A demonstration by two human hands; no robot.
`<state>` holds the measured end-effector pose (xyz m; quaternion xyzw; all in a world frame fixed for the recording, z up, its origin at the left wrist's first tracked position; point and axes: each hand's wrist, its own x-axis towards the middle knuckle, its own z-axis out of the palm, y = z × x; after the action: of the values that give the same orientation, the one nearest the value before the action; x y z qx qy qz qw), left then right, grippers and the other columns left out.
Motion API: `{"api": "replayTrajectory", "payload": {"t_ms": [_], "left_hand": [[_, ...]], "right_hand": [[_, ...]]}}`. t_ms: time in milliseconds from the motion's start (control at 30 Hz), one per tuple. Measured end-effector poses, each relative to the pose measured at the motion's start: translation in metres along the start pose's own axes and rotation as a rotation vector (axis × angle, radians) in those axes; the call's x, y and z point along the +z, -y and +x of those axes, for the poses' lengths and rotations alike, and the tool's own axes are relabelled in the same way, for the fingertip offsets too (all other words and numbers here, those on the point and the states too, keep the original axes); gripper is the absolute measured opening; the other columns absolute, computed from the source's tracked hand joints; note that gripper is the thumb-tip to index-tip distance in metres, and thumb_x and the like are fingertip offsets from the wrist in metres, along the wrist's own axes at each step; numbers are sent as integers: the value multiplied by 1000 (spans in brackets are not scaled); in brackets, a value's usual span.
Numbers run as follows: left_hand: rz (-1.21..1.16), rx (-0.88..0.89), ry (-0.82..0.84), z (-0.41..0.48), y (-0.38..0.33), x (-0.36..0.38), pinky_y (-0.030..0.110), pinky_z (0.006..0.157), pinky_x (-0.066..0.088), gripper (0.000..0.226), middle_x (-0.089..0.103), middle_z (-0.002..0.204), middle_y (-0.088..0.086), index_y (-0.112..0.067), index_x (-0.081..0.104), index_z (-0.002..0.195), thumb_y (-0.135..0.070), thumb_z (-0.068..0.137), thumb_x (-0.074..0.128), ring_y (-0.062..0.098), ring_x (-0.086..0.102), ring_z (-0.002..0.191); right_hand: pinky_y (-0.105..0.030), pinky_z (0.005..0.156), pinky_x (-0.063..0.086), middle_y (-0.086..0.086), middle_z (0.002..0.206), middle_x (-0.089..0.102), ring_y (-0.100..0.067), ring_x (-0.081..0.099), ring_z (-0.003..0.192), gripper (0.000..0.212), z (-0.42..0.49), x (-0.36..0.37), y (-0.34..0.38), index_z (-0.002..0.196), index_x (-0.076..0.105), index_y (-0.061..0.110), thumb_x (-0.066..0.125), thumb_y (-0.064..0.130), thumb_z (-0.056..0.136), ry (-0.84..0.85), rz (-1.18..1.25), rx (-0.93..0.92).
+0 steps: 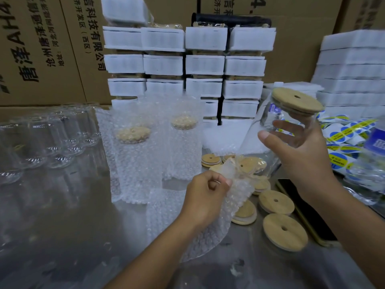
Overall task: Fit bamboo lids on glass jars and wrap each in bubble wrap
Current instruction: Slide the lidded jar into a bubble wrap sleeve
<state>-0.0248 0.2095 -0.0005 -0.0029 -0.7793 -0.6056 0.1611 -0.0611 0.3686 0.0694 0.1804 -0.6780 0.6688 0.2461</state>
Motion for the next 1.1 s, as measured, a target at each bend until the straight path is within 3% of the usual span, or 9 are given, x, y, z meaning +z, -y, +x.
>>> {"api": "replayTrajectory", "payload": {"t_ms": [233,400,467,567,633,733,867,933,1100], "left_hand": [[-138,76,-45,-12,-13,-5,8,63,42,13,57,74,-2,-14,65,77,-19,90,64,0,48,65],[-231,60,-103,-16,-16,-12,11,73,47,14,66,79,-9,-10,68,85,-22,91,62,1,59,78],[-283,46,-136,-17,-17,-14,7,69,46,14,65,74,-13,-11,68,84,-21,91,61,-4,58,72],[-356,23,-135,-18,-18,-16,5,60,41,15,56,58,-21,-12,65,83,-23,92,59,-9,50,56],[-358,33,-124,-18,-18,-16,5,60,41,15,55,56,-22,-13,65,84,-24,92,59,-9,49,55],[-326,73,-121,-19,-18,-15,6,65,43,12,59,61,-22,-14,65,84,-23,91,61,-9,53,62],[-333,89,-139,-20,-17,-15,6,74,46,7,69,89,-16,-23,66,92,-28,89,62,-6,62,85],[-303,106,-129,-21,-16,-14,5,77,45,16,66,103,-13,-31,62,100,-36,85,61,-8,60,95],[-199,153,-20,-24,-14,-15,5,94,40,67,47,134,-25,-42,43,130,-68,70,59,-17,43,119]], "right_hand": [[-20,70,46,5,114,61,-12,63,103,91,-1,5,7,127,47,24,76,52,46,63,-30,23],[-22,68,47,3,116,60,-15,62,105,75,0,7,7,126,47,21,82,36,62,58,-51,55],[-19,65,46,4,115,60,-13,62,104,71,1,6,7,126,47,22,82,32,65,53,-47,64],[-11,58,46,9,112,62,-5,62,100,78,-2,6,12,125,48,26,81,44,57,76,-25,88],[-15,59,46,8,111,65,-3,65,94,87,-5,9,15,124,49,29,75,54,46,101,11,139],[-28,68,49,4,104,69,-10,69,93,85,-5,11,15,119,52,28,75,54,42,108,116,226],[-33,76,52,-1,102,68,-19,69,97,95,-4,13,18,121,54,19,76,56,36,83,189,310],[-36,80,54,0,99,66,-22,68,100,101,-5,14,20,127,52,12,76,54,38,61,212,350],[-31,71,52,0,106,66,-20,68,100,67,-6,19,20,127,55,13,74,45,71,16,236,459]]}}
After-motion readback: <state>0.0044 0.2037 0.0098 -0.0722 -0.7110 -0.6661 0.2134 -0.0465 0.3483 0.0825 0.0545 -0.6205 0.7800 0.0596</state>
